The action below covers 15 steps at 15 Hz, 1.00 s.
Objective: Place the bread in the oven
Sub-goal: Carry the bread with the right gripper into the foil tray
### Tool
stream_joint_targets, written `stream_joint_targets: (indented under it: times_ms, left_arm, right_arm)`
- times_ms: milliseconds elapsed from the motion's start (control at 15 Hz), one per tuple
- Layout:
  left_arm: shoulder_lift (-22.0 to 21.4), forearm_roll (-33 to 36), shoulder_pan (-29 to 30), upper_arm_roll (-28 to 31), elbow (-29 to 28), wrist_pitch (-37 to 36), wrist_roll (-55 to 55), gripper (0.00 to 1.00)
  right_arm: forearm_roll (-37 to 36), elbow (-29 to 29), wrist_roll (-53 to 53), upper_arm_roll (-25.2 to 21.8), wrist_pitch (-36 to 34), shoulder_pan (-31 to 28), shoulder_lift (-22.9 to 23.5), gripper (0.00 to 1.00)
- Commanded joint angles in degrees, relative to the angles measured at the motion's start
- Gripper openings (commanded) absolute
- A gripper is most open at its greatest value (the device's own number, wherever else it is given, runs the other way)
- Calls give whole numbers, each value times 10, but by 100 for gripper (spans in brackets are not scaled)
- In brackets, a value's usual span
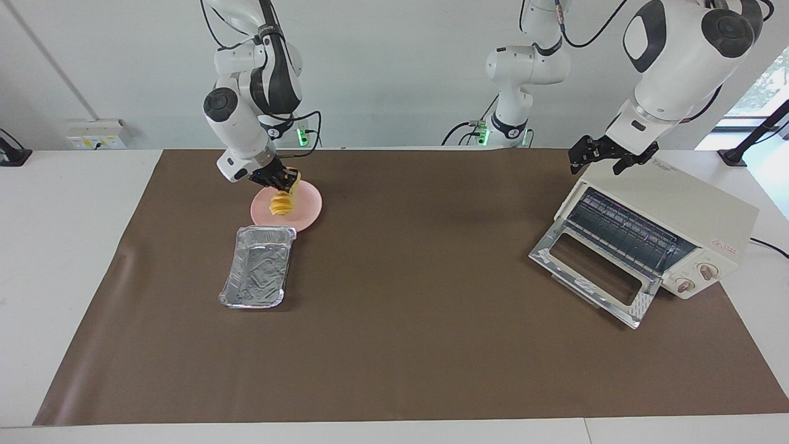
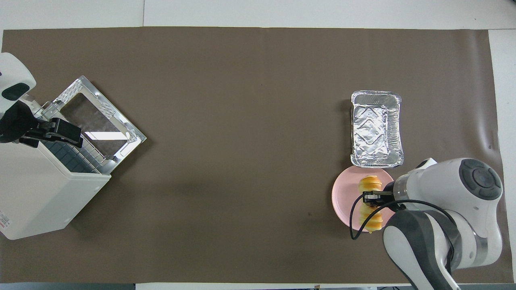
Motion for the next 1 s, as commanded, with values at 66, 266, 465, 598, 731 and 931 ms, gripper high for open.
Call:
stream_joint_targets:
  times_ms: [66,266,465,598,731,931]
  left_arm:
    - [-4,10,7,-5,1,3,4,100]
    - [-4,10,7,-5,1,3,4,100]
    - [-4,10,7,-5,1,3,4,100]
    - [-4,10,7,-5,1,3,3,100]
    - [-4,10,7,-5,1,3,4,100]
    - [-4,10,7,-5,1,3,4,100]
  right_arm:
    - [2,132,1,0,-55,-18,51,0]
    - [-22,240,-1,1,-61,-35,137,0]
    - [-48,302,-25,-1,-16,-46,218,0]
    - [-53,299,-47,-1,44,-56,249,0]
    - [-53,295,-56,-1,84,-59,271,0]
    - [-53,282,-55,0,121,-55,298,0]
